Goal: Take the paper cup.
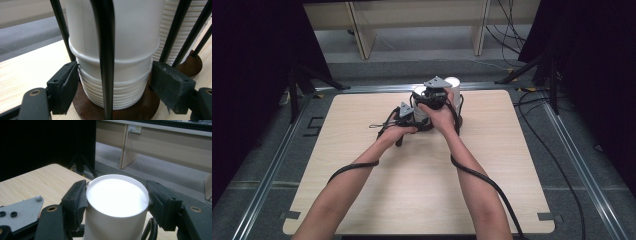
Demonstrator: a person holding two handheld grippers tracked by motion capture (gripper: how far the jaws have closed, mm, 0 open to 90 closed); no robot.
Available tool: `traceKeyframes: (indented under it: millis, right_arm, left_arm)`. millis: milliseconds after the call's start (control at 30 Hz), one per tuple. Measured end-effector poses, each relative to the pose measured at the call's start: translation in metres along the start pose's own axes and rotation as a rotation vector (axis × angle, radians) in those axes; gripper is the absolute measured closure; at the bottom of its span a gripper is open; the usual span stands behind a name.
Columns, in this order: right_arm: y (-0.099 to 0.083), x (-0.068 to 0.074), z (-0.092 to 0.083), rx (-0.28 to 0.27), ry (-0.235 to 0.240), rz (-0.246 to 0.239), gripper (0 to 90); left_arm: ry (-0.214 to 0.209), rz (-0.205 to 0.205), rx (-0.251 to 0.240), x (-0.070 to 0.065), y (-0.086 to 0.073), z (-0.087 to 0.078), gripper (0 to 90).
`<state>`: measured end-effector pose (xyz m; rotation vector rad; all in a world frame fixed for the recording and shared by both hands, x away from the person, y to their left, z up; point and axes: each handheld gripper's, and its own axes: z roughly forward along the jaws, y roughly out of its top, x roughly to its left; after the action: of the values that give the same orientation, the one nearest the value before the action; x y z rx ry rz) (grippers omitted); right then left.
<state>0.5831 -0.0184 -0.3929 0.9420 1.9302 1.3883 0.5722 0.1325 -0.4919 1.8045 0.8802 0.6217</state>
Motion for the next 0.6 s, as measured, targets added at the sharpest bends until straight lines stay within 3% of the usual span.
traceKeyframes:
  millis: [167, 367, 433, 467, 600]
  right_arm:
    - [0.006, -0.001, -0.003, -0.018, 0.007, -0.02, 36.2]
    - [0.01, 0.0, -0.006, -0.027, 0.013, 0.013, 36.2]
    - [0.013, -0.001, -0.007, -0.036, 0.008, -0.017, 36.2]
    - [0.014, 0.0, -0.008, -0.034, 0.011, -0.002, 36.2]
    - [0.02, 0.001, -0.011, -0.053, 0.011, -0.019, 36.2]
  left_arm:
    - [-0.001, 0.004, 0.0, 0.0, 0.0, 0.0, 22.9]
    - [0.002, 0.014, 0.001, 0.0, 0.0, 0.0, 23.1]
    - [0.004, 0.039, 0.017, 0.001, 0.0, -0.001, 23.1]
    - [0.008, 0.033, 0.018, 0.001, 0.0, -0.001, 23.1]
    - [0.006, 0.033, 0.01, 0.0, 0.0, 0.0, 23.3]
